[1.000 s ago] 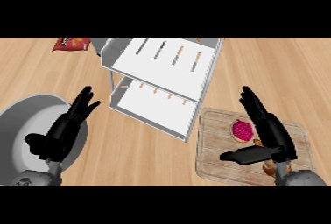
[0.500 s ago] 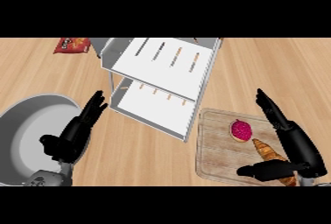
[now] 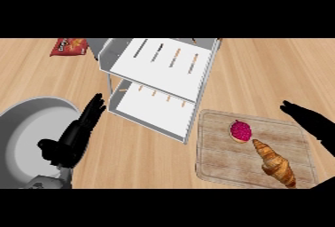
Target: Pick the croissant from the cutting board and place it in the tiered basket
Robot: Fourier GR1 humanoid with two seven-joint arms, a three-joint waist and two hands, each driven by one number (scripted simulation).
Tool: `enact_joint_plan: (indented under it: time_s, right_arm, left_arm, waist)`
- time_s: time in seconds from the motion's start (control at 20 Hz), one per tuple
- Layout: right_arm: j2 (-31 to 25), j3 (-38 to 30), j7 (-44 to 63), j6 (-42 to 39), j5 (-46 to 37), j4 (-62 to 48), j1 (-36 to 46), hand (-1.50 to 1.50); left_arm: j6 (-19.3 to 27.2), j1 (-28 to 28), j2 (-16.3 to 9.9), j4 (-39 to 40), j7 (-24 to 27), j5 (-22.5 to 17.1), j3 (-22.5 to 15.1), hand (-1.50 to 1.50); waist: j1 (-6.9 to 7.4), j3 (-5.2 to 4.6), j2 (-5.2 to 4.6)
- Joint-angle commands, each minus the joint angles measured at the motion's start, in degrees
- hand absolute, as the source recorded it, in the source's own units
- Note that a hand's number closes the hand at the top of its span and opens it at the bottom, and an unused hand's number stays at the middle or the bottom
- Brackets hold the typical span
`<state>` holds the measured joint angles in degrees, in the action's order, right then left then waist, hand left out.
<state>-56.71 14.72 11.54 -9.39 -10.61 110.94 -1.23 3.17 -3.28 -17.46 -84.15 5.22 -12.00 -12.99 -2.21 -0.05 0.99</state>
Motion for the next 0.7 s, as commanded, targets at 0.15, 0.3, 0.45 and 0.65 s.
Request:
enact_joint_plan:
  time_s: [0.15, 0.3, 0.45, 0.65]
  right_arm:
    - [-8.06, 2.16, 17.72, -11.08, -0.86, 14.27, -1.92, -1.5]
    - [-7.59, -0.11, 25.76, -13.65, 2.2, 20.95, -2.98, -1.5]
    - [-3.49, 4.02, 32.87, -13.43, -0.96, 24.53, -2.95, -1.5]
    - [1.4, 1.68, 32.59, -11.66, -5.52, 21.1, -1.37, -1.5]
  left_arm:
    - [0.27, -1.53, 2.25, 2.05, -0.69, 0.92, -0.77, 0.0]
    - [-1.39, -2.41, 2.39, 5.28, 2.13, 1.14, 0.55, 0.0]
    - [-0.67, -4.31, 4.55, 9.14, 2.93, 2.42, 0.24, 0.0]
    - [-1.4, -5.76, 4.37, 8.22, 1.32, 2.14, 1.93, 0.0]
  waist:
    - [1.07, -0.07, -0.75]
    - [1.28, -0.05, -0.86]
    - [1.51, -0.05, -1.0]
    - [1.9, 0.02, -1.02]
